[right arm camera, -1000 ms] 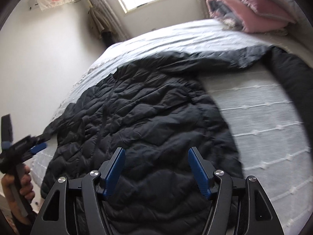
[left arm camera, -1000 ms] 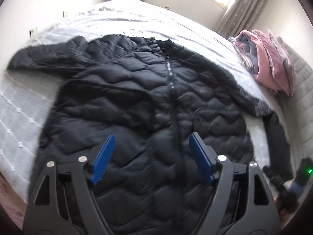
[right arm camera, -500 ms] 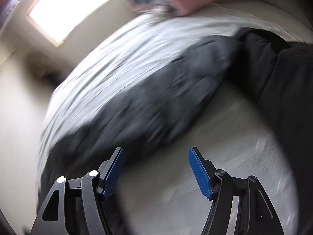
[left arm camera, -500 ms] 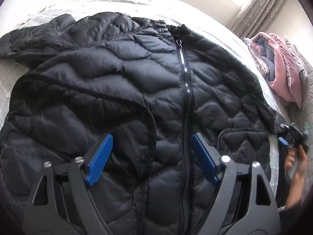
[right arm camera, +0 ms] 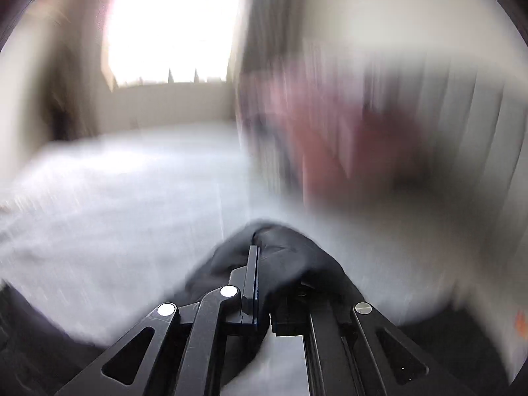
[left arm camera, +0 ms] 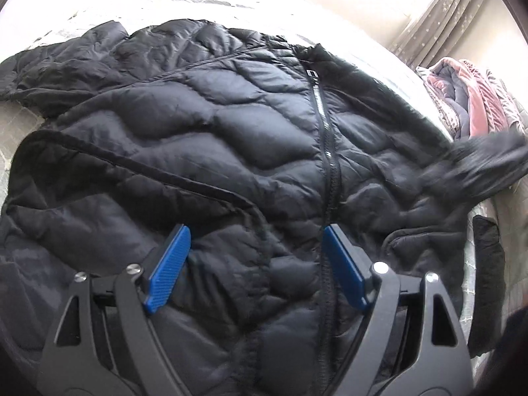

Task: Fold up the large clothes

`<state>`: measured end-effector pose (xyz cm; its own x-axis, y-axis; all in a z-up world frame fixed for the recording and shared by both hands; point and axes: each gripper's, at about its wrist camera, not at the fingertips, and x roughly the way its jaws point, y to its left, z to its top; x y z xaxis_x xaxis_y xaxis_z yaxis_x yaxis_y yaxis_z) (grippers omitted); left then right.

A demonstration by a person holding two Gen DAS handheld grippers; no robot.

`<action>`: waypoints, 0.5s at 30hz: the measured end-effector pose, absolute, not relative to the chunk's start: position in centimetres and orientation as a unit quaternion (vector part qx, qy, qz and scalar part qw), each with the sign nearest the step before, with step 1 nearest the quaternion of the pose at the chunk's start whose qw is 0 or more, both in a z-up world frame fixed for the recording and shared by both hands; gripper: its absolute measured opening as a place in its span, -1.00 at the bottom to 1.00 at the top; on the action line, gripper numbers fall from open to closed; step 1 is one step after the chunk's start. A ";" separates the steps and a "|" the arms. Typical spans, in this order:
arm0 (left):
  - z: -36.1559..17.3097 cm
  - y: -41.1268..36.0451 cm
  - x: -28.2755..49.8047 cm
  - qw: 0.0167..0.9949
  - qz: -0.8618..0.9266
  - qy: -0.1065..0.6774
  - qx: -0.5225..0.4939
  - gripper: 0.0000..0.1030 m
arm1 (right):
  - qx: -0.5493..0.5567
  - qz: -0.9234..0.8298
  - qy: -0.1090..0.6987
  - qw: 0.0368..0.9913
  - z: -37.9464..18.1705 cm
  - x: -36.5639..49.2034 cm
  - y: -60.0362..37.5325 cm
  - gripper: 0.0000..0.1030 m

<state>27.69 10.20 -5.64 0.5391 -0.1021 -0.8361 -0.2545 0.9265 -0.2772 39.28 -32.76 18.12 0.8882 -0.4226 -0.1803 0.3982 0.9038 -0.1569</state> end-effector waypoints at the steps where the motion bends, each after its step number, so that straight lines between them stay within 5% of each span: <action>1: -5.7 10.3 27.7 0.857 0.045 0.479 -0.187 0.61 | -0.089 -0.237 0.048 0.966 19.7 36.8 -31.4 -0.93; 4: -5.7 10.1 27.6 0.860 0.050 0.476 -0.177 0.61 | -0.109 -0.285 0.022 0.952 18.8 34.8 -31.4 -0.93; 8: -6.1 9.8 27.7 0.863 0.058 0.479 -0.147 0.61 | -0.064 -0.279 0.166 0.944 10.1 37.3 -36.2 -0.92; 13: -6.0 9.7 27.7 0.860 0.054 0.485 -0.149 0.61 | -0.023 -0.305 0.458 0.835 -4.1 39.6 -42.4 -0.84; 15: -5.8 9.7 27.8 0.858 0.048 0.487 -0.153 0.61 | -0.003 -0.305 0.438 0.846 -3.5 38.2 -42.7 -0.57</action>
<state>27.79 9.68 -5.84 0.5204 -0.0662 -0.8514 -0.2317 0.9487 -0.2153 38.17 -42.68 -3.49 0.4309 -0.5186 -0.7385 0.5136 0.8139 -0.2718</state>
